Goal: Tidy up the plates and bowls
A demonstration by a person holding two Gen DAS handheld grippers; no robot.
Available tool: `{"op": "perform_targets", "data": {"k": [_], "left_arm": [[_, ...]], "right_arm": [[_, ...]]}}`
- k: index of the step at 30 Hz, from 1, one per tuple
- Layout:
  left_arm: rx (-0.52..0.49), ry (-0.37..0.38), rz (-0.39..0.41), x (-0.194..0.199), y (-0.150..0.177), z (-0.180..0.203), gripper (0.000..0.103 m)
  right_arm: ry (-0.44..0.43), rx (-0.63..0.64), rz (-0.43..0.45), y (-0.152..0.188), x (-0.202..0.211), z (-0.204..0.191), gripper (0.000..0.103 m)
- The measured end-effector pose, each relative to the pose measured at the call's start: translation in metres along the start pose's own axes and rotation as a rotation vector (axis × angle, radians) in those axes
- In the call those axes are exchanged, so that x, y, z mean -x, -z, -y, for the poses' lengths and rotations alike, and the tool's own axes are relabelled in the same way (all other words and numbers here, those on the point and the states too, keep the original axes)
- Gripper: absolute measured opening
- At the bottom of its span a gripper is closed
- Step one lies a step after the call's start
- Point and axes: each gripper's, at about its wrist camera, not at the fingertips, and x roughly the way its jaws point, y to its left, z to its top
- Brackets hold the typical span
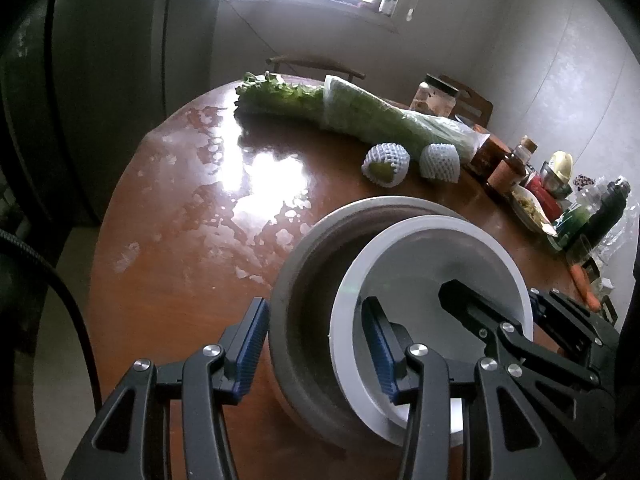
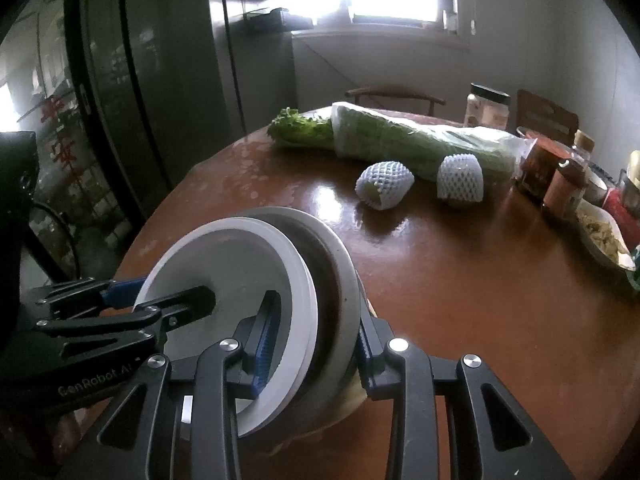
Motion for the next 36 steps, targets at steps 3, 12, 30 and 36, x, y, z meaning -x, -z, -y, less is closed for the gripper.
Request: {"op": "perform_targets", "data": {"k": [3,12,30,36], "left_arm": [[-0.004,-0.003,0.001,0.002,0.001,0.001,0.048],[-0.005,-0.009,-0.001,0.003,0.002,0.001,0.048],[-0.002,-0.027,0.011,0.014,0.003,0.001,0.048],[-0.007,-0.035,0.022,0.020,0.004,0.003,0.048]], "right_arm": [[0.002,0.006,-0.004,0.000,0.000,-0.001,0.038],[0.003,0.001,-0.003,0.001,0.001,-0.001,0.038],[0.021,-0.006,0.029,0.002,0.013,0.000,0.049],[0.023,-0.015,0.049,0.000,0.023,0.003,0.049]]}}
